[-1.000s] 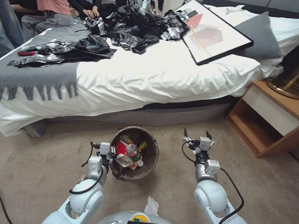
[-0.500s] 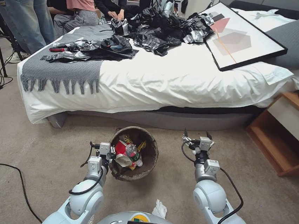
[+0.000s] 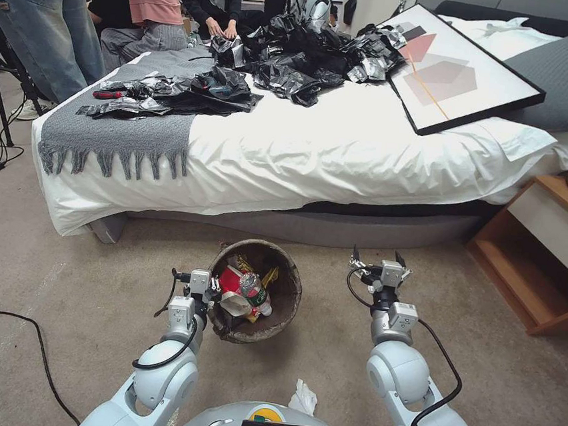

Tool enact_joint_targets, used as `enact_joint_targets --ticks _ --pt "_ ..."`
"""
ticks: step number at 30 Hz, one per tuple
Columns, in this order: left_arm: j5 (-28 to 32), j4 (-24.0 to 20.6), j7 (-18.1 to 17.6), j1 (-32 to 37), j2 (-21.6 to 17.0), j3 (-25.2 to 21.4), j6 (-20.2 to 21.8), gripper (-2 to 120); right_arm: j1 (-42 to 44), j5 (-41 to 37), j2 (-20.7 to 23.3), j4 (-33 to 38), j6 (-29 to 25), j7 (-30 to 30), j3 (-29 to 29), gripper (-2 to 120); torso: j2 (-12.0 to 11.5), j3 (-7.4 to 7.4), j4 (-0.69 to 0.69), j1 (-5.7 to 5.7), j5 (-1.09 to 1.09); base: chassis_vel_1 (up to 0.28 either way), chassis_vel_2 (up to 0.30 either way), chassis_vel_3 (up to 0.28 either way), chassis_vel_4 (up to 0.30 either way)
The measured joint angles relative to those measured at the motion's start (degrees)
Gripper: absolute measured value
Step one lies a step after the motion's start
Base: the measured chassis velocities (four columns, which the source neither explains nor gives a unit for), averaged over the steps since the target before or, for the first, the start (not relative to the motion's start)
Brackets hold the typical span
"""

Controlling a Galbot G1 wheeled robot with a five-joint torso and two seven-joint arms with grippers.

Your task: Pick up the trash bin, then pick up the garbage from the floor and place it into the trash bin.

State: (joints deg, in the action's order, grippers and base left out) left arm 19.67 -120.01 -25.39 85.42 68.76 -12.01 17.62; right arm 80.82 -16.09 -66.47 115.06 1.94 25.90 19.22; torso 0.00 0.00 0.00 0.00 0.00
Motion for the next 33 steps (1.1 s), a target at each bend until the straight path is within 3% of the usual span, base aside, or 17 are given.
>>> enact_joint_targets --ticks 14,33 --pt "0.06 0.34 -0.01 -0.31 0.09 0.08 0.00 0 -0.28 -0.37 0.12 -0.13 0.56 0.05 -0.09 100 0.00 0.00 0.01 0.00 0.00 0.009 -0.008 -0.008 0.011" --pt "0.07 0.32 0.06 -0.24 0.02 0.16 -0.03 0 -0.16 -0.81 -0.44 0.14 0.83 0.37 -0.31 100 0.00 0.00 0.00 0.00 0.00 0.081 -0.077 -0.081 0.076"
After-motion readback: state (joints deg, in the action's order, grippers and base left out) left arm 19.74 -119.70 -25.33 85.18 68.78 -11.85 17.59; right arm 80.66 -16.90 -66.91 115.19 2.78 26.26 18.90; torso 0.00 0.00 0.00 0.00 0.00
